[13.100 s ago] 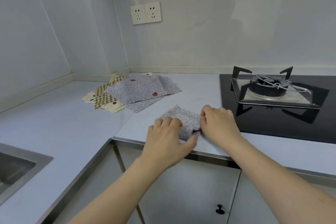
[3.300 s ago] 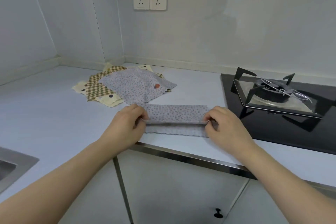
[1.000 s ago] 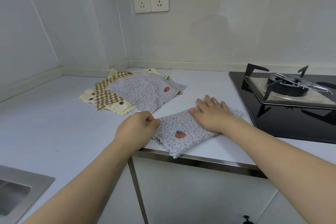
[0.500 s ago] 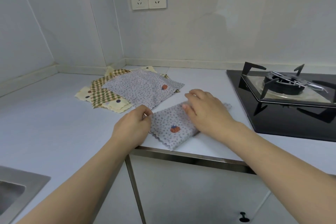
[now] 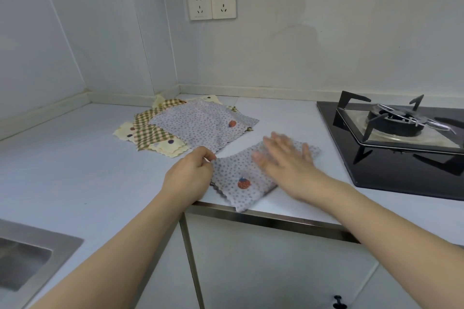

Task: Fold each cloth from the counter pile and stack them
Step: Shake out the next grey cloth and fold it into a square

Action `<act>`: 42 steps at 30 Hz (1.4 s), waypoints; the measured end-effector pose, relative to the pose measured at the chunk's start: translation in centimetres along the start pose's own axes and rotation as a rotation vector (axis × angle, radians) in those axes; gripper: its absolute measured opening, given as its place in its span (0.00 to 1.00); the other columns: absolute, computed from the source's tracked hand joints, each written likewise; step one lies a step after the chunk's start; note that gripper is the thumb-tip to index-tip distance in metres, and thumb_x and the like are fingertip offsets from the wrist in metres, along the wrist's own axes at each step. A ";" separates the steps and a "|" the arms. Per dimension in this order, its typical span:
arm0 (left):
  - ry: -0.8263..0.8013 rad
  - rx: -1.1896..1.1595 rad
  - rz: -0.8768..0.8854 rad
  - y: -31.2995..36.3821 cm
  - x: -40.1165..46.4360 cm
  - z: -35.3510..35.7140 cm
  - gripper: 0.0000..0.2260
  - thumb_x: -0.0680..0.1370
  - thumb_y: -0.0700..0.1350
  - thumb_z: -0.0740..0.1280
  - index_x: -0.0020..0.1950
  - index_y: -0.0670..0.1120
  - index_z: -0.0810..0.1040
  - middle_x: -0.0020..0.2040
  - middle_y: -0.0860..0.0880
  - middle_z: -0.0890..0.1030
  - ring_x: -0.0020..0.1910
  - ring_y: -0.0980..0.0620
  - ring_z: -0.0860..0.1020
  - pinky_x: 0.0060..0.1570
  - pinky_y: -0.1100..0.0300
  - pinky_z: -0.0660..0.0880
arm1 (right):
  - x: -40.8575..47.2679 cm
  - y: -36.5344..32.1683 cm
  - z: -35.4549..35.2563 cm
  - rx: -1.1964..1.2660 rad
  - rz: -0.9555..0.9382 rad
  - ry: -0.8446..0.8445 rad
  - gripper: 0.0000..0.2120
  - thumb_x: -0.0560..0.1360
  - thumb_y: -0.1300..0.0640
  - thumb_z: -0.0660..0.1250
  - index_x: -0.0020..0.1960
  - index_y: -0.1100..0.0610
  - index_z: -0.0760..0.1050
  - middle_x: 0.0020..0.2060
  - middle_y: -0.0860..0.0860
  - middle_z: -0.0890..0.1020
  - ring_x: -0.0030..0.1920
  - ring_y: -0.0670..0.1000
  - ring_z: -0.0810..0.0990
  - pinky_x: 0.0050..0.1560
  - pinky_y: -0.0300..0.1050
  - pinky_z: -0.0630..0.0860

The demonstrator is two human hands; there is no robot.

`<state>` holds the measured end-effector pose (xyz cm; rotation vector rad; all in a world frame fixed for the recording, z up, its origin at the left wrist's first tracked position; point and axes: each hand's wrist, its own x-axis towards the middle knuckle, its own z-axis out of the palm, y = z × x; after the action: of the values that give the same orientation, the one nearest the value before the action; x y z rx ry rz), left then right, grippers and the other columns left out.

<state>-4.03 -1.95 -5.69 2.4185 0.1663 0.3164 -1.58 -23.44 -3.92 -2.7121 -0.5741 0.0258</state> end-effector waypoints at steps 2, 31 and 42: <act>-0.001 -0.008 0.007 -0.1 0.0 0.1 0.10 0.79 0.43 0.56 0.54 0.55 0.74 0.34 0.54 0.76 0.34 0.51 0.74 0.38 0.55 0.69 | 1.3 1.3 -0.8 -0.031 0.030 0.162 0.33 0.79 0.35 0.40 0.79 0.50 0.43 0.77 0.48 0.41 0.77 0.49 0.39 0.75 0.56 0.35; -0.277 -0.440 0.063 0.0 -1.8 -2.4 0.15 0.67 0.37 0.64 0.49 0.50 0.83 0.35 0.36 0.76 0.32 0.47 0.68 0.33 0.57 0.65 | -5.1 -2.2 3.0 -0.011 -0.339 0.298 0.10 0.76 0.43 0.64 0.42 0.48 0.74 0.40 0.44 0.73 0.45 0.49 0.72 0.44 0.46 0.71; -0.322 -0.649 0.105 3.8 -0.2 -2.3 0.15 0.77 0.45 0.68 0.52 0.31 0.75 0.49 0.37 0.80 0.50 0.44 0.79 0.59 0.49 0.73 | -6.4 0.5 -1.9 0.622 -0.064 0.272 0.07 0.78 0.56 0.63 0.42 0.54 0.75 0.31 0.54 0.82 0.31 0.54 0.77 0.37 0.46 0.73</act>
<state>-4.69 -3.43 -1.49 1.8005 -0.1851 0.0118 -7.12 -27.02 -2.72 -2.0492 -0.4726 -0.1540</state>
